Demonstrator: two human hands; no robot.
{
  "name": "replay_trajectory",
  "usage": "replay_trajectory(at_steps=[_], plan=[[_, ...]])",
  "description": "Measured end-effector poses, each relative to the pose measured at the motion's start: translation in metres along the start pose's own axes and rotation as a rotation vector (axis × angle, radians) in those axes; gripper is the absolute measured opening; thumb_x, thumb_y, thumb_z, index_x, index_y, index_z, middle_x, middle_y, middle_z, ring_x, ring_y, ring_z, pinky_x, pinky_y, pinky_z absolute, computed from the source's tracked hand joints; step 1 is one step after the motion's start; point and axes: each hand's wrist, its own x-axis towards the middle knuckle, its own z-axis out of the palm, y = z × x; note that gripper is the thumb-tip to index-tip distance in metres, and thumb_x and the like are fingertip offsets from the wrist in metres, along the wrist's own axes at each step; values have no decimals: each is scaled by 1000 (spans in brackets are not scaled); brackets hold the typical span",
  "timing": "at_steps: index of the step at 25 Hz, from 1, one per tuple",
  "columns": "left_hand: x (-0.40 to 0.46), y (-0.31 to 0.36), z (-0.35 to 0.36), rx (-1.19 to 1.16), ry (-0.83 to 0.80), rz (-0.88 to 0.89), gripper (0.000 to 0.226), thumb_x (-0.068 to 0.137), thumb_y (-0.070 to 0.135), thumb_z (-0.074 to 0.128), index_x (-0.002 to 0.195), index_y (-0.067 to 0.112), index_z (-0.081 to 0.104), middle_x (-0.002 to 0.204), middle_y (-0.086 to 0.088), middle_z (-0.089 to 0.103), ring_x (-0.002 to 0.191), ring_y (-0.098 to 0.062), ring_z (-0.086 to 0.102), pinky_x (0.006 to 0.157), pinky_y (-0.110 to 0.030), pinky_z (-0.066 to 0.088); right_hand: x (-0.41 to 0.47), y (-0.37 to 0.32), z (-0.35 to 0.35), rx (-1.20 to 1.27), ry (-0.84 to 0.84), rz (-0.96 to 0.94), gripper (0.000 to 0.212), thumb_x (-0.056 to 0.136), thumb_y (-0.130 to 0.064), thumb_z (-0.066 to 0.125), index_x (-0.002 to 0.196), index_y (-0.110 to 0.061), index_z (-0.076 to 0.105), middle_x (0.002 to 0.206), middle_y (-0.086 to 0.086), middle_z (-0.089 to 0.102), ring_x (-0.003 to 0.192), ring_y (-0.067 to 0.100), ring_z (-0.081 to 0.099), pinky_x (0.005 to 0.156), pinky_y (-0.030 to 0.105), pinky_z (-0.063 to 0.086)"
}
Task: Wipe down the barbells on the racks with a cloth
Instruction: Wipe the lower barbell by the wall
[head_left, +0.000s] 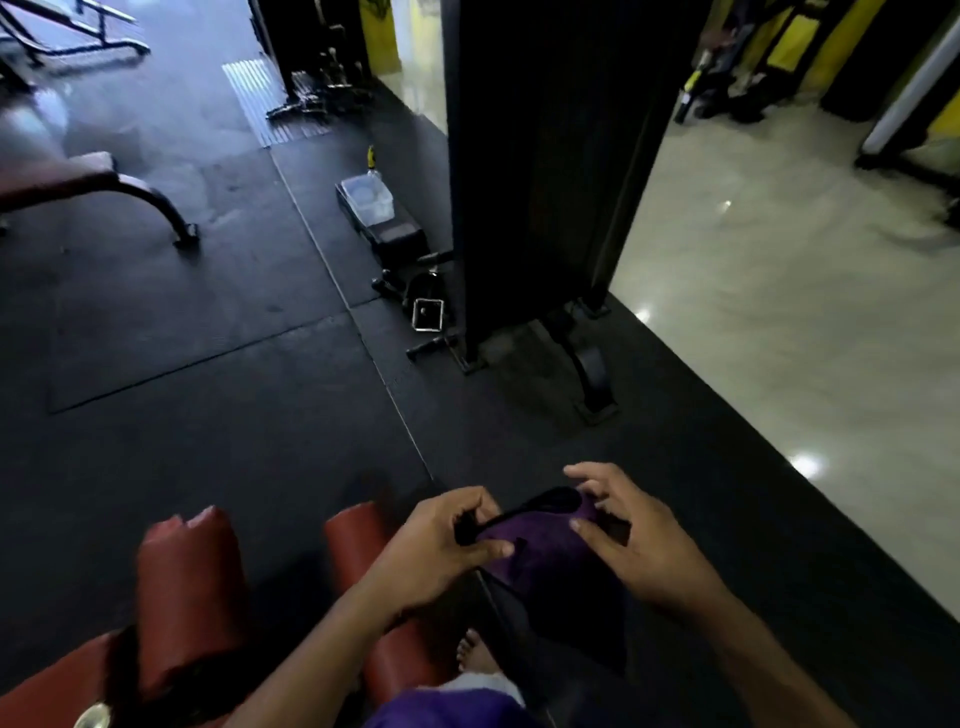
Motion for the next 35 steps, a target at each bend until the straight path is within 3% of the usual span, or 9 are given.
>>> replay_trajectory(at_steps=[3, 5, 10, 17, 21, 25, 27, 31, 35], plan=[[54, 4, -38, 35, 86, -3, 29, 80, 20, 86, 83, 22, 58, 79, 14, 59, 75, 3, 53, 70, -15, 41, 71, -7, -23, -227, -130, -189, 30, 98, -14, 60, 120, -34, 63, 119, -27, 53, 115, -8, 53, 91, 4, 39], [78, 1, -68, 38, 100, -8, 28, 81, 17, 84, 90, 19, 58, 85, 9, 61, 77, 1, 54, 71, -17, 43, 112, -6, -30, -253, -140, -207, 24, 97, -14, 61, 110, -33, 68, 116, -26, 53, 111, -4, 56, 90, 8, 43], [135, -32, -141, 180, 207, 40, 25, 86, 12, 77, 99, 28, 62, 102, 8, 62, 94, -15, 63, 82, -29, 52, 225, 0, -27, -261, -220, -241, 22, 91, -28, 70, 110, -40, 66, 107, -29, 58, 107, -6, 58, 90, 10, 46], [224, -73, -248, 527, 385, 11, 20, 88, 16, 68, 100, 30, 58, 121, 17, 48, 111, -4, 54, 88, -22, 51, 430, -34, -10, -206, -310, -425, 13, 89, -19, 74, 99, -27, 74, 105, -22, 59, 100, -2, 62, 84, 5, 42], [245, -88, -315, 686, 604, -81, 19, 88, 20, 73, 102, 26, 61, 126, 12, 45, 114, -3, 49, 93, -18, 49, 537, -81, 22, -206, -399, -517, 15, 89, -18, 76, 100, -28, 75, 105, -22, 61, 100, -1, 63, 87, 8, 44], [252, -117, -371, 382, 970, -177, 30, 77, -5, 80, 90, 18, 66, 116, 11, 61, 106, -7, 64, 87, -25, 57, 619, -127, 67, -172, -414, -584, 16, 89, -19, 75, 100, -30, 73, 101, -20, 62, 98, 2, 64, 88, 12, 50], [255, -133, -404, 197, 1094, -224, 29, 79, -6, 79, 89, 17, 65, 109, 8, 70, 102, -10, 70, 84, -33, 60, 658, -149, 97, -157, -434, -603, 17, 87, -18, 77, 97, -31, 71, 98, -19, 63, 98, 2, 64, 86, 13, 51], [244, -151, -486, -23, 1181, -270, 26, 87, 3, 75, 101, 19, 61, 100, 7, 70, 97, -13, 68, 85, -28, 54, 728, -215, 154, -25, -518, -514, 33, 81, -16, 82, 102, -36, 65, 98, -19, 65, 94, 2, 67, 85, 14, 53], [221, -165, -569, -443, 1198, -121, 21, 94, 20, 67, 113, 13, 65, 105, -1, 66, 100, -16, 62, 88, -34, 49, 782, -312, 205, 167, -643, -559, 37, 77, -11, 83, 102, -35, 70, 96, -13, 70, 90, 6, 70, 79, 15, 55]])
